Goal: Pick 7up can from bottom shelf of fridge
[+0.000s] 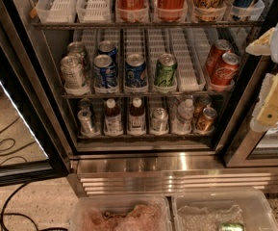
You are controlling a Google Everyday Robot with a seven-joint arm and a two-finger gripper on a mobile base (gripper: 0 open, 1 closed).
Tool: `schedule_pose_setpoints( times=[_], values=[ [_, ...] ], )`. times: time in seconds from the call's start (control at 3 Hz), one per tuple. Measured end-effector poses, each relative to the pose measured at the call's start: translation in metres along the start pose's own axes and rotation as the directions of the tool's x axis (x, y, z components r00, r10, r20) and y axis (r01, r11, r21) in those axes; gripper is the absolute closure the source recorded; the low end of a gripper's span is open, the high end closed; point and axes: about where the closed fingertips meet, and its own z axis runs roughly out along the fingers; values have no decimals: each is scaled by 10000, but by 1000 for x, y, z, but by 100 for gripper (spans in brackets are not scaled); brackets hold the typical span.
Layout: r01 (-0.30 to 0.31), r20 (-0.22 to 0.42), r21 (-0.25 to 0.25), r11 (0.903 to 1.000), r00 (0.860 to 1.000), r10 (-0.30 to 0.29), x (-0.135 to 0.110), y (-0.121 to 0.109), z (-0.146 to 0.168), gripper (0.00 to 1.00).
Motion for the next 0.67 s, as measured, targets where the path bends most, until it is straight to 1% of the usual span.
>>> schedule_pose_setpoints(
  times=[0.33, 0.67],
  values=[
    [29, 204, -22, 10000, 9998, -29, 1, -1, -3, 0],
    [304, 876, -779, 9965, 9959, -235, 8, 2, 11, 0]
  ],
)
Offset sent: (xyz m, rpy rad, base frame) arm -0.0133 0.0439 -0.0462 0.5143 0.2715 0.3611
